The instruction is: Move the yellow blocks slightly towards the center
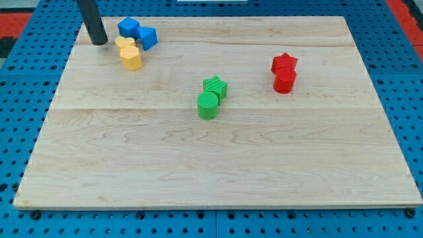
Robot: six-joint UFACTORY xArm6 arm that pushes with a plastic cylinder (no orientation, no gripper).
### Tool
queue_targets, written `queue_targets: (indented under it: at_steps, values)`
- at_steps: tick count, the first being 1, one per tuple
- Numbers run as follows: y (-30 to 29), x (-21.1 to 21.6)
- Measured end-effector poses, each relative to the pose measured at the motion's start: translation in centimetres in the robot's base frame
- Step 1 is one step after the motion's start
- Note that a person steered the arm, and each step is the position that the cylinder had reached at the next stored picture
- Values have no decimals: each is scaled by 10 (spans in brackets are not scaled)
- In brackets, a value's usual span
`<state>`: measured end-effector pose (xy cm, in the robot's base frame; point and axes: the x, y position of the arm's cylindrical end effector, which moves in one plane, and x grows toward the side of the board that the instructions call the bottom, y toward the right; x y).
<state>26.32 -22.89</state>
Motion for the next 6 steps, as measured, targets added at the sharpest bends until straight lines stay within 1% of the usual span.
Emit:
queue_targets:
  at_steps: [1, 2, 3, 4, 5, 6]
  values:
    - [23, -9]
    - [25, 35]
    - [15, 38]
    - [7, 3]
    - [51, 8]
    - [45, 45]
